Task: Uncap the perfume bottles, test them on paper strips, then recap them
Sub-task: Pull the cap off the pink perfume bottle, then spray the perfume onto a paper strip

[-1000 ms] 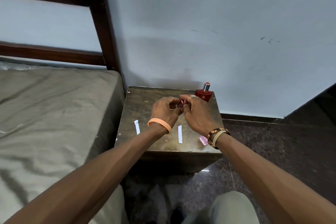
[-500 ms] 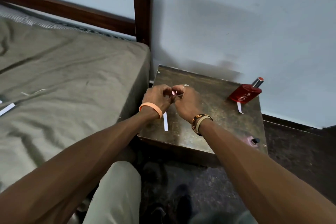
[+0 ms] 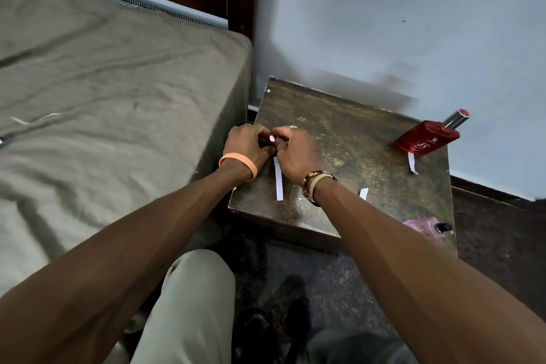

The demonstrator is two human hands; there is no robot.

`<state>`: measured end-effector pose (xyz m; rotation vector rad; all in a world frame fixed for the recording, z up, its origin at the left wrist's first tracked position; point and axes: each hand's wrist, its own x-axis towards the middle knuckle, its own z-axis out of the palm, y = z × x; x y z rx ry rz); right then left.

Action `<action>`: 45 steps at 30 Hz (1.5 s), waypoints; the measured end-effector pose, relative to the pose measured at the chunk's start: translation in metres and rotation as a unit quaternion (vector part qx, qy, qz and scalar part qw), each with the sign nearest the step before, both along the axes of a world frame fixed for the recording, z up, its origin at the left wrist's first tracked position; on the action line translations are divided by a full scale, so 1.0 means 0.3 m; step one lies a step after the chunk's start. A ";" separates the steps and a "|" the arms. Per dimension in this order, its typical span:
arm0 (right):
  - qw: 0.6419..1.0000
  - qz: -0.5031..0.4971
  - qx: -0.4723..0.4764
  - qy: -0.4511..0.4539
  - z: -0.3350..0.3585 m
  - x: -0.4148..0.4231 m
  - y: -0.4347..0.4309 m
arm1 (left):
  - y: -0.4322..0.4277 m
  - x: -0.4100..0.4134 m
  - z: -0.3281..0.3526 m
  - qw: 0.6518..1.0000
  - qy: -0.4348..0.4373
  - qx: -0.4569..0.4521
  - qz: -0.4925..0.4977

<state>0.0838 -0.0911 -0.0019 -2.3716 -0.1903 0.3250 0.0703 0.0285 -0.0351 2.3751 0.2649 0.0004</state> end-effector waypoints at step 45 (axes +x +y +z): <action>0.969 -0.241 0.018 0.042 0.005 -0.231 -0.583 | -0.660 -0.079 -0.007 0.970 0.076 0.117 -0.200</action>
